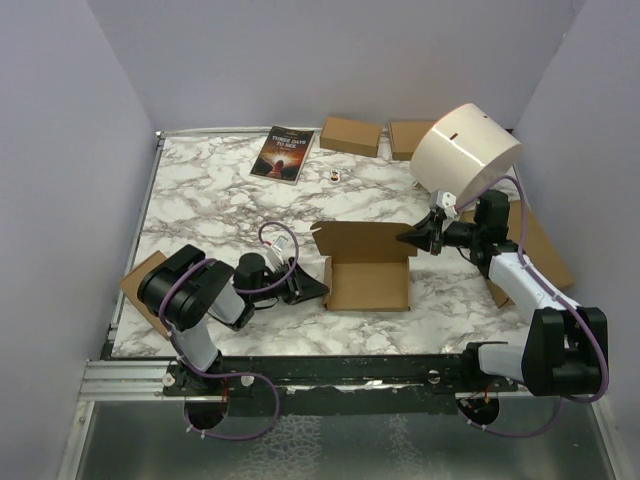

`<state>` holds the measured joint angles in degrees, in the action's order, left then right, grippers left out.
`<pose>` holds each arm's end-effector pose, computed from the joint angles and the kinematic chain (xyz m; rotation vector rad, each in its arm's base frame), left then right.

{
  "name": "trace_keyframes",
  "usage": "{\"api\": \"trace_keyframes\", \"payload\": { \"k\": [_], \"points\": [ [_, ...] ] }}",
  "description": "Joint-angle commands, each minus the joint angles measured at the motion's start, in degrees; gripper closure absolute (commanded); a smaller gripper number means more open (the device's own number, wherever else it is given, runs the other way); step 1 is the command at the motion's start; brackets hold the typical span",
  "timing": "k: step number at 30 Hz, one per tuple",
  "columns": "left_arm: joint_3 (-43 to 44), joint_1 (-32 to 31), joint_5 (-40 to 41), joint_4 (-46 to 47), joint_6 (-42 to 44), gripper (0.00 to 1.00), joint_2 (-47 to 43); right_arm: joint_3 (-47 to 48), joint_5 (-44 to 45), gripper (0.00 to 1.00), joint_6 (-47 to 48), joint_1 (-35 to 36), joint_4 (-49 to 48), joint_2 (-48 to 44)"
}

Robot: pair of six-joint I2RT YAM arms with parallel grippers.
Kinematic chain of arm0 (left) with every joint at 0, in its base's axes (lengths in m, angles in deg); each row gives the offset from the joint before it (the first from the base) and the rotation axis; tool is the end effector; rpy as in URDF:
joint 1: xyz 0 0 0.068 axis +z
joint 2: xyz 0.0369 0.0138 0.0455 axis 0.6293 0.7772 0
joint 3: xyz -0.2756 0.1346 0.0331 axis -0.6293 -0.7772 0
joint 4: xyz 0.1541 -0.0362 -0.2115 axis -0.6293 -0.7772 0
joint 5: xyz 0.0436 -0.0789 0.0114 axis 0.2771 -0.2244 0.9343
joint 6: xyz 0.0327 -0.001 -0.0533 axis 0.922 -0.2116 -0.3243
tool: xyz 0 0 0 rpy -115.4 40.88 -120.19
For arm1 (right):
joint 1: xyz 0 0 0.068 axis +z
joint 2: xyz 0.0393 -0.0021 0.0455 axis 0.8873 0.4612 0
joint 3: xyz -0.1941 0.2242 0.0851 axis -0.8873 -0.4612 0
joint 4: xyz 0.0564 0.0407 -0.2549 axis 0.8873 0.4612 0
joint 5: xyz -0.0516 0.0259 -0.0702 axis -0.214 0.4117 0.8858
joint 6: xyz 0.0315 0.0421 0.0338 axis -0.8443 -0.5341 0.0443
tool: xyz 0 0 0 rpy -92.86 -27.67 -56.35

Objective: Fold the paper box

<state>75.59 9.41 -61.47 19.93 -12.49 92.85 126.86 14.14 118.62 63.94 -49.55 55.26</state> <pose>0.2013 -0.1471 0.1310 -0.2145 2.2301 -1.6631 0.2400 0.0508 0.2623 -1.1047 1.4788 0.9466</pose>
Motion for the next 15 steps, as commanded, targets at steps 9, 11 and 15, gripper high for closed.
{"api": "trace_keyframes", "payload": {
  "k": [9, 11, 15],
  "points": [
    [4.19, -2.36, 1.60, -11.85, 5.75, 0.58, -3.92, 0.06, -0.34, 0.99, 0.64, 0.35, 1.83, 0.99],
    [5.41, -2.86, 2.34, -14.20, 6.67, 0.58, -4.31, 0.01, -0.57, 0.99, 0.60, 0.35, 1.84, 0.98],
    [7.92, -3.91, 4.43, -21.20, 8.96, 0.58, -5.43, 0.01, -2.32, 0.99, 1.09, 0.35, 2.11, 0.76]
  ]
}}
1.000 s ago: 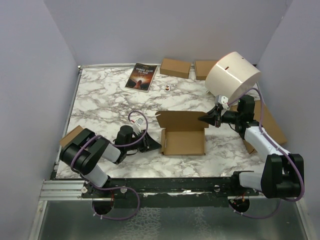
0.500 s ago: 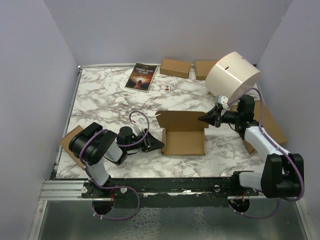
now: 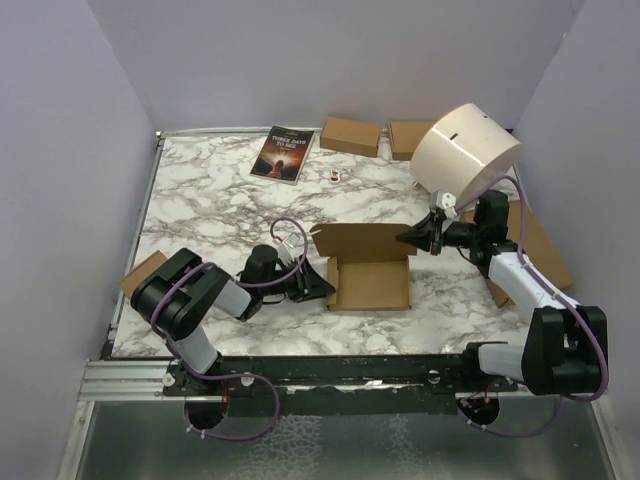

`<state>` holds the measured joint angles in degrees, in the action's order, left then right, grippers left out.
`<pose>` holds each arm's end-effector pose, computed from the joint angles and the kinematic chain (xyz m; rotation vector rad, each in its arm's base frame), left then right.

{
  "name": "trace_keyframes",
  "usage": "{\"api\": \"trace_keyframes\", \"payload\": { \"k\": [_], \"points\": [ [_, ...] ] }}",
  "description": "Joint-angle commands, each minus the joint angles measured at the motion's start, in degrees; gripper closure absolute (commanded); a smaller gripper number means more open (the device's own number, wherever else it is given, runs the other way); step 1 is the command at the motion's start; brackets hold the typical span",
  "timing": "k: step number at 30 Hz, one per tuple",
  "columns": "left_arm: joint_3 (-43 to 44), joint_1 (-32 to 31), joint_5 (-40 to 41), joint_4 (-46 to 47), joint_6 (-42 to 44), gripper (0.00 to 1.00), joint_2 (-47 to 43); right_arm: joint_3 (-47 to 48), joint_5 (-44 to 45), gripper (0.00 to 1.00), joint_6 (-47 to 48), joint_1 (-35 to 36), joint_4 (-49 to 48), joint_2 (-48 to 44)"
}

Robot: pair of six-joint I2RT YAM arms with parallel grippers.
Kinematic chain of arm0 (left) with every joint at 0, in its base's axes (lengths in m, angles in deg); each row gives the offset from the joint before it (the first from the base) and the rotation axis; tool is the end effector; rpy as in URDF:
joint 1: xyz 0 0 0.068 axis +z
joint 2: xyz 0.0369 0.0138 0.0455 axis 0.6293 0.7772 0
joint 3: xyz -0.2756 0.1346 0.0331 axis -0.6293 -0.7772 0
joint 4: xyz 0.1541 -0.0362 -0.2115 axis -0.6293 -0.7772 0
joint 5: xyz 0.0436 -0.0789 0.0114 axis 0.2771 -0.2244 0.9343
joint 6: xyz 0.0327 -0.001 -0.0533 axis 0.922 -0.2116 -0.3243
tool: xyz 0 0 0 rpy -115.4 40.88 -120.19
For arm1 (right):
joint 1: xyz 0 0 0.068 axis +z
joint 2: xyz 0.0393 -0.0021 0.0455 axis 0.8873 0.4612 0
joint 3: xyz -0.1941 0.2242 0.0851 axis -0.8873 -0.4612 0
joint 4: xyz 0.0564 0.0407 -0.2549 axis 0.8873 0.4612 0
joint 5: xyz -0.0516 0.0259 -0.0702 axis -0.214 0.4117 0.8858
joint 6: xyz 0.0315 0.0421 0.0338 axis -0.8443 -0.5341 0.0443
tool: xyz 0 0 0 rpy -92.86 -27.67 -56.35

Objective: Fold the paper box

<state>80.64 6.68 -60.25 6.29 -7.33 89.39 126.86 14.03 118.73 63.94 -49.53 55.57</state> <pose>0.2066 -0.1635 0.1373 -0.1283 2.3127 -1.5907 0.2407 0.0508 0.2611 -1.1048 1.4810 0.9509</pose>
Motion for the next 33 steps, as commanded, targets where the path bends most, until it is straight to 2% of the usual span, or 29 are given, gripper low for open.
{"api": "trace_keyframes", "payload": {
  "k": [1, 8, 14, 21, 26, 33],
  "points": [
    [3.52, -1.39, 3.71, -9.51, 4.32, 0.58, -2.21, 0.00, -3.23, 0.99, 1.45, 0.35, 2.30, 0.22],
    [5.41, -2.29, 8.16, -18.22, 6.46, 0.58, -4.49, -1.83, -10.65, 0.99, 3.51, 0.35, 1.15, -3.37],
    [5.38, -2.78, 11.26, -19.74, 7.02, 0.60, -5.53, -0.37, -16.17, 0.99, 12.45, 0.35, 8.96, -3.53],
    [4.17, -3.73, 14.09, -16.47, 7.05, 0.63, -6.30, 0.39, -16.40, 0.99, 14.89, 0.35, 11.22, -4.22],
    [5.75, -4.66, 16.79, -19.30, 9.22, 0.67, -7.04, 0.91, -16.28, 0.99, 14.05, 0.35, 11.12, -4.59],
    [8.75, -5.78, 22.36, -27.08, 12.40, 0.92, -8.97, 0.86, -12.99, 0.99, 6.28, 0.39, 5.67, -5.65]
  ]
}}
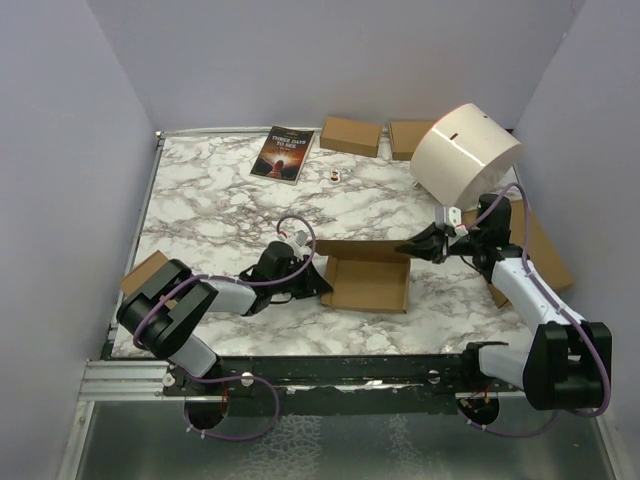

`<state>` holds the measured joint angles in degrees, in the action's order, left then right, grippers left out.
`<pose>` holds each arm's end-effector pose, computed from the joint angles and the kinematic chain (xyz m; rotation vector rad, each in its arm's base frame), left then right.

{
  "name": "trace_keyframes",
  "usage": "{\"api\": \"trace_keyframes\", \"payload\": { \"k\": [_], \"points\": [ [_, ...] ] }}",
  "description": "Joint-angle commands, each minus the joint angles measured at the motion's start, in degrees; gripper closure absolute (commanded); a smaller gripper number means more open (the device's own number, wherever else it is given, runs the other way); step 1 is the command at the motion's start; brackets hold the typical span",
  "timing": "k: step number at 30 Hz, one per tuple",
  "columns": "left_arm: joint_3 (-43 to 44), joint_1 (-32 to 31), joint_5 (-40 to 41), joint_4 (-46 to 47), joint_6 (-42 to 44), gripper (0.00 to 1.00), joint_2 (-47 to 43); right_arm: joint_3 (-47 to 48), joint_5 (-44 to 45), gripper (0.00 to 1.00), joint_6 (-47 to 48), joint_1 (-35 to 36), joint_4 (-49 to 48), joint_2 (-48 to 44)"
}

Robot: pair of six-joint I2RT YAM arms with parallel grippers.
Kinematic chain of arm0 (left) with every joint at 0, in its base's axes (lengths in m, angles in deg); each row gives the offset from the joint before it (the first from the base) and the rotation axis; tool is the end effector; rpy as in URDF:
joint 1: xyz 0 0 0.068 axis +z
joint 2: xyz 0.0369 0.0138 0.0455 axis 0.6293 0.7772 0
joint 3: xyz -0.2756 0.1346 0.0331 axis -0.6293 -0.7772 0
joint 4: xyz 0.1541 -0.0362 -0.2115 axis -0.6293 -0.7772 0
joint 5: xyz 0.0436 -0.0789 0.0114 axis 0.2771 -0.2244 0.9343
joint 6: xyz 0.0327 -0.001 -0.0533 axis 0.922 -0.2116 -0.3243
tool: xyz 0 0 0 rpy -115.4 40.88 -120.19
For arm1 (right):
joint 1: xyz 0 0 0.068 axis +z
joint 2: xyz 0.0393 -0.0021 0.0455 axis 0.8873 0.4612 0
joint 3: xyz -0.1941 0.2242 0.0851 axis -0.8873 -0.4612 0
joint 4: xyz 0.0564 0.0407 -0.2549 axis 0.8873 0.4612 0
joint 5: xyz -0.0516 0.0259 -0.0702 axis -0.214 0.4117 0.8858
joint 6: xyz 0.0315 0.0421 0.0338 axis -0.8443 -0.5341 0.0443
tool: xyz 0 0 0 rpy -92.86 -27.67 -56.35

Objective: Fold the paper box

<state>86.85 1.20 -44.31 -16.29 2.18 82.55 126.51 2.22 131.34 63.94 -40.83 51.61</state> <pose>0.2050 -0.1792 0.1494 -0.0929 2.3980 -1.2181 0.2143 0.0525 0.2683 -1.2497 1.2425 1.0465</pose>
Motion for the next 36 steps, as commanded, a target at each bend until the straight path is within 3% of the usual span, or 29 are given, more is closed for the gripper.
{"api": "trace_keyframes", "payload": {
  "k": [1, 4, 11, 20, 24, 30, 36],
  "points": [
    [3.17, -0.46, 7.48, -5.63, 3.52, 0.95, -2.40, 1.16, -0.39, 0.99, -8.46, 0.50, -4.96, -1.81],
    [5.39, -0.92, 10.70, -9.02, 5.65, 0.99, -3.06, 1.33, 3.41, 0.99, -14.66, 1.39, -8.85, -2.30],
    [12.75, -1.77, 17.61, -18.53, 11.79, 0.96, -3.69, -0.53, 14.72, 0.99, -32.14, 2.11, -18.45, -2.13],
    [23.32, -1.81, 20.71, -35.57, 20.37, 0.96, -0.49, -1.76, 17.11, 0.88, -37.47, 3.60, -19.84, 4.96],
    [27.95, -1.84, 21.75, -42.21, 23.95, 0.95, 1.69, -0.96, 18.71, 0.76, -35.52, 5.00, -17.66, 7.79],
    [32.83, -1.75, 21.42, -48.76, 27.59, 0.94, 5.39, -0.15, 21.25, 0.45, -32.38, 5.36, -16.02, 8.07],
    [33.73, -1.71, 20.48, -50.07, 30.21, 0.94, 6.67, 0.63, 22.59, 0.37, -35.38, 5.35, -18.73, 7.28]
  ]
}}
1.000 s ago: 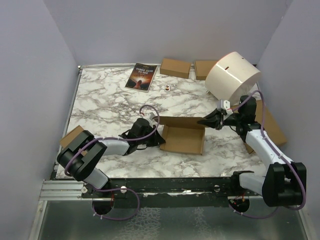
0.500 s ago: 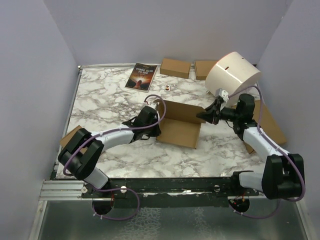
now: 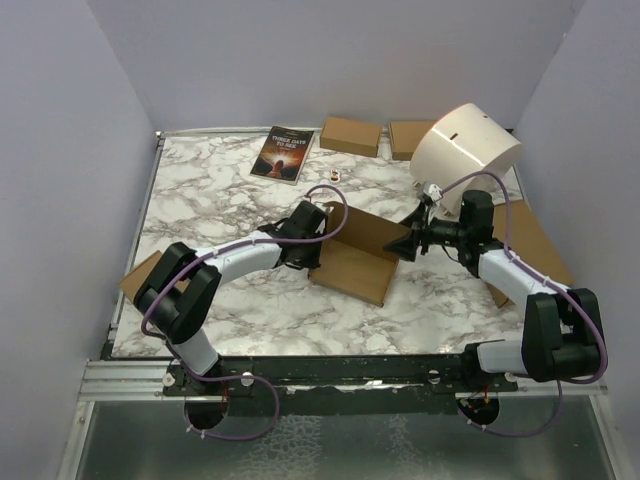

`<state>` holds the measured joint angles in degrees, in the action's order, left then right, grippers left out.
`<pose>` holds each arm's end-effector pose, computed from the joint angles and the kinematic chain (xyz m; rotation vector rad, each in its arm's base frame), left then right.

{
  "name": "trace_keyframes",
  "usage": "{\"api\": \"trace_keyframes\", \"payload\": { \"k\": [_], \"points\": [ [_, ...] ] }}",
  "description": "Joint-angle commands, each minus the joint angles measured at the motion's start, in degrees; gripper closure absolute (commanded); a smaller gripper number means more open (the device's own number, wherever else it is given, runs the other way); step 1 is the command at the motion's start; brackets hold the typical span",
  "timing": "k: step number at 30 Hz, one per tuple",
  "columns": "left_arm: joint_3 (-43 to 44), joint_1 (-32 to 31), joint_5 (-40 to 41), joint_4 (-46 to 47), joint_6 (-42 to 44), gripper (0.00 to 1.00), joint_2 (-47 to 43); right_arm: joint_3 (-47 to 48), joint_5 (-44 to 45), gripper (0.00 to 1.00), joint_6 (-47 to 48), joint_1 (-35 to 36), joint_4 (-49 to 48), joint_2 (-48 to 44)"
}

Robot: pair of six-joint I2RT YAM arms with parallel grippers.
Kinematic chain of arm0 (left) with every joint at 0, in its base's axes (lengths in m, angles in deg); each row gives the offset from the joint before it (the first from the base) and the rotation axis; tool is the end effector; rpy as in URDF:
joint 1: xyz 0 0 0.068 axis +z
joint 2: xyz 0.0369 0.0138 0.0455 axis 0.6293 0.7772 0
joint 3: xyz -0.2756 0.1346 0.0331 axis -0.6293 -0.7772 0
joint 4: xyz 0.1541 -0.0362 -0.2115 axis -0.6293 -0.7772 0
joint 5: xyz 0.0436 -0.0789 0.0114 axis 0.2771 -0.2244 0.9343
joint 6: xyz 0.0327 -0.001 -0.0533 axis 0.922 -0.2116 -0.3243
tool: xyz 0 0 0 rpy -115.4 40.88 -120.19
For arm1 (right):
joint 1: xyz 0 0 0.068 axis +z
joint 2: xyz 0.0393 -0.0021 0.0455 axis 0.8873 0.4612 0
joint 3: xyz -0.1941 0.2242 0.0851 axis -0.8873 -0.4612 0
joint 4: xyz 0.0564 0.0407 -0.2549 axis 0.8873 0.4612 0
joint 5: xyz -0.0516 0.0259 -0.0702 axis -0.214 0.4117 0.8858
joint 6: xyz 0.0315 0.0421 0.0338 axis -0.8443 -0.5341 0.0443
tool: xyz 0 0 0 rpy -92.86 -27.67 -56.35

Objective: Fold the paper box

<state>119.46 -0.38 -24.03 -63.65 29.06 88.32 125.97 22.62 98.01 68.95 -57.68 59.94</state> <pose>0.2694 -0.2205 0.2082 0.2907 2.5468 -0.4488 0.2562 0.0711 0.2467 -0.8772 1.7311 1.0797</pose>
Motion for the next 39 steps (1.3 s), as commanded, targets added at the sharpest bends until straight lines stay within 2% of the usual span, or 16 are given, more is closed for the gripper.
{"api": "trace_keyframes", "payload": {
  "k": [1, 3, 8, 11, 21, 31, 39],
  "points": [
    [1.04, -0.15, -0.06, -2.63, 3.70, 0.94, 0.90, 1.23, 2.34, 0.37, -4.37, 0.31, -2.83, -1.14],
    [0.67, -0.08, -0.22, -2.32, 4.16, 0.93, 0.68, 0.71, 2.61, 0.45, -8.29, 0.27, -5.08, -0.89],
    [-0.97, -0.11, -0.13, 0.13, 5.06, 0.93, -1.38, 1.83, 3.14, 0.88, -10.11, 0.26, -3.06, 2.32],
    [-2.01, -0.14, 0.49, 1.87, 5.93, 0.92, -2.91, 2.74, 3.59, 0.98, -10.98, 0.25, -1.43, 4.03],
    [-4.39, -0.04, -0.82, 7.76, 10.58, 0.91, -4.31, 4.08, 4.19, 0.99, -17.08, -1.13, 0.74, 7.57],
    [-1.64, -0.08, -1.09, 8.61, 15.06, 0.81, -1.61, 4.96, 2.97, 0.99, -16.76, -1.32, 1.80, 9.48],
    [-0.83, -0.06, -1.83, 7.63, 15.45, 0.80, 0.09, 4.72, 2.07, 0.99, -15.82, -1.32, 1.19, 8.70]
  ]
}}
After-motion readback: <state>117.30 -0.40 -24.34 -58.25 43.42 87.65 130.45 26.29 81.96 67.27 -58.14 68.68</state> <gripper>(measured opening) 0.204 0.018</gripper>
